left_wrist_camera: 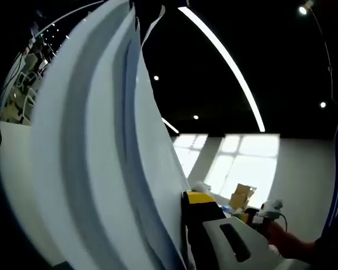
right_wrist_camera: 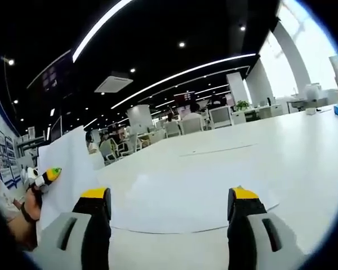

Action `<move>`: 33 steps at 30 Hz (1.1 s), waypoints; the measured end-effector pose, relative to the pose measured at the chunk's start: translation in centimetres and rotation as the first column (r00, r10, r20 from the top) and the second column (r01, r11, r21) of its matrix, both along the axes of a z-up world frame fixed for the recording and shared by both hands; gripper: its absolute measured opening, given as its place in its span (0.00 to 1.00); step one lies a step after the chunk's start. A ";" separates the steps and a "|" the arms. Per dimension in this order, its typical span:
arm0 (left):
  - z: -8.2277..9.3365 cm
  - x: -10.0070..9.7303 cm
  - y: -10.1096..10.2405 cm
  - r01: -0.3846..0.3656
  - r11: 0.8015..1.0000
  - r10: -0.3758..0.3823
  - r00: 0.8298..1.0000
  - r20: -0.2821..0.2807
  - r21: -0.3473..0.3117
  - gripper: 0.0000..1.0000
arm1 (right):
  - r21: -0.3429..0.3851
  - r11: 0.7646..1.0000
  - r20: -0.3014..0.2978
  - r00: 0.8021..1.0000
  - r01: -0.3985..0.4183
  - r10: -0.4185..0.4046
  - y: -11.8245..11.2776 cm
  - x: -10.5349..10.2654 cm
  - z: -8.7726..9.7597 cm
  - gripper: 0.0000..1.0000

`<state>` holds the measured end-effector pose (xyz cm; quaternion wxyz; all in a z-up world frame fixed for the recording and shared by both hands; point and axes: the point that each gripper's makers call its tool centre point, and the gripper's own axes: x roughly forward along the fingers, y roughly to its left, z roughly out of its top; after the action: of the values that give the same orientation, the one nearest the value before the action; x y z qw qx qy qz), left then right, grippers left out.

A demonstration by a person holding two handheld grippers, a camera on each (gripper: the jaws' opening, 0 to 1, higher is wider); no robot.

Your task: Organize the stack of printing papers by aligning and flattening the scattered papers on the table

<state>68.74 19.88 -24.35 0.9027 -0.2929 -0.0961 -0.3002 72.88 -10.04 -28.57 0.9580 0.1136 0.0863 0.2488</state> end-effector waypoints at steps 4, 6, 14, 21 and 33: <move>0.0 0.0 0.0 0.000 1.000 0.000 1.000 0.000 0.001 0.07 | 0.003 1.000 -0.001 1.000 0.006 -0.006 -0.3 0.1 0.0 0.80; 0.0 0.0 0.0 -0.001 1.000 0.001 1.000 0.000 0.001 0.07 | 0.004 1.000 -0.003 1.000 0.012 -0.012 -0.6 0.2 -0.1 0.80; 0.0 0.0 0.0 -0.001 1.000 0.001 1.000 -0.001 0.002 0.07 | 0.000 0.999 -0.012 0.999 0.045 -0.045 -1.9 0.7 -0.5 0.80; 0.0 0.0 0.0 -0.001 1.000 0.001 1.000 -0.001 0.001 0.07 | -0.016 0.998 -0.012 0.998 0.068 -0.068 -2.7 0.9 -0.7 0.80; 0.0 0.2 0.2 -0.001 1.000 0.001 1.000 -0.001 0.001 0.07 | -0.021 0.997 -0.026 0.997 0.072 -0.073 -3.2 1.1 -1.2 0.80</move>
<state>68.92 20.10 -24.40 0.9031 -0.2923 -0.0957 -0.2997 73.98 -13.20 -29.81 0.9662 0.1106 0.0974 0.2115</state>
